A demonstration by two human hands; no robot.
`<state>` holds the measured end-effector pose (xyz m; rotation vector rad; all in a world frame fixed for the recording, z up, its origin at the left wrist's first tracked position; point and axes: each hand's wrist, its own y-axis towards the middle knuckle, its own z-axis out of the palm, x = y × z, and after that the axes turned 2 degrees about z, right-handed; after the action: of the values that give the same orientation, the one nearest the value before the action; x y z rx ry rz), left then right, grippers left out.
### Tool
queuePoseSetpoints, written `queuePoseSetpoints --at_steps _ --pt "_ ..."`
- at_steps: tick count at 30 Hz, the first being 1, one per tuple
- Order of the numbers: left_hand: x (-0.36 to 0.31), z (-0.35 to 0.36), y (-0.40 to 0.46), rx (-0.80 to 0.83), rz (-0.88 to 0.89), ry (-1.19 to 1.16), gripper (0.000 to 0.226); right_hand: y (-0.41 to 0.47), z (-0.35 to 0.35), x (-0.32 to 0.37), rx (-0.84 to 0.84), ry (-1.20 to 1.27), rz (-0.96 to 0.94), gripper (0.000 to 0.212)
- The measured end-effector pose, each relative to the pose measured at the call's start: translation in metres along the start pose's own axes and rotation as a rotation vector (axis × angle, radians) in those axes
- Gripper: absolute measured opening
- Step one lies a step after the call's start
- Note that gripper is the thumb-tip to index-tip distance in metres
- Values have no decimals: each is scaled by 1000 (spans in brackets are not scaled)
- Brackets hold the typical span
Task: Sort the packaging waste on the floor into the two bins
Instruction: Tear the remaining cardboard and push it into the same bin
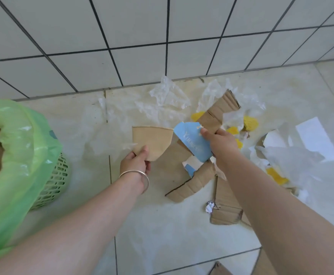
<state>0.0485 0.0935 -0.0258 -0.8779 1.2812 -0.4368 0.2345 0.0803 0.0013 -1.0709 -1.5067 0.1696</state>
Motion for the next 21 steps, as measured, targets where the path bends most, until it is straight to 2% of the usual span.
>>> queuePoseSetpoints --at_steps 2,5,8,10,12,13,14,15,18,21 --pt "5 -1 -6 20 -42 13 19 -1 -11 -8 15 12 36 18" --pt "14 -3 -17 116 -122 16 15 -7 -24 -21 29 53 66 12" --pt "23 -7 -26 260 -167 86 8 -13 -39 -33 52 135 114 24" --pt "29 -11 -29 349 -202 165 8 -20 -49 -38 70 184 125 23" --pt "37 -15 -31 402 -228 285 8 -24 -60 -45 74 203 147 39" --pt "42 -17 -32 412 -234 355 8 -28 -65 -50 55 202 162 44" --pt "47 -18 -34 415 -237 422 8 -31 -71 -57 36 170 151 36" --pt "53 -19 -35 413 -241 481 9 -36 -76 -64 13 122 143 20" --pt "67 -18 -40 384 -234 581 17 -51 -86 -89 -62 52 196 35" --pt "77 -17 -42 364 -200 625 17 -66 -90 -110 -128 30 251 32"
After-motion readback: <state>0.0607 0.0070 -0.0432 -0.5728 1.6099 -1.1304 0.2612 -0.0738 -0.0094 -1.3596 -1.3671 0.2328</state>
